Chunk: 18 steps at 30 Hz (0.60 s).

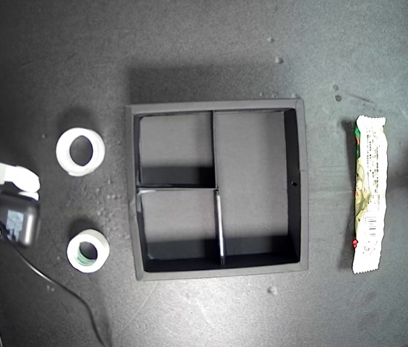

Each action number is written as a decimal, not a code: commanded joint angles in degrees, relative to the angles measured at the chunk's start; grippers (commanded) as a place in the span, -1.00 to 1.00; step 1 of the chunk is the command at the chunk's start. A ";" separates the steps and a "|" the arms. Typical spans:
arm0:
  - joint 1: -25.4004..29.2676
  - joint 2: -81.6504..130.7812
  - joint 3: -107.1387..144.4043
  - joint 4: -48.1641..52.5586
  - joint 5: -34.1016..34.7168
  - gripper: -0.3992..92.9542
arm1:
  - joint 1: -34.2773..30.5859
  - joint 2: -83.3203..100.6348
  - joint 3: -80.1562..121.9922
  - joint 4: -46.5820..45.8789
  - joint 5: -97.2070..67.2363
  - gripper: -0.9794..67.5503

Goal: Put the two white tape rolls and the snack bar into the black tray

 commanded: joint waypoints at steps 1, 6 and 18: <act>2.37 2.81 3.34 -1.85 -0.18 -0.99 | -0.09 0.35 0.70 -1.23 -4.83 -0.98; 4.04 2.81 3.34 -8.70 8.17 -0.99 | -0.53 0.35 0.70 -1.93 -5.54 -0.98; 5.27 2.81 1.32 -6.77 4.13 -0.96 | -1.49 0.35 0.70 -8.17 -4.48 -0.98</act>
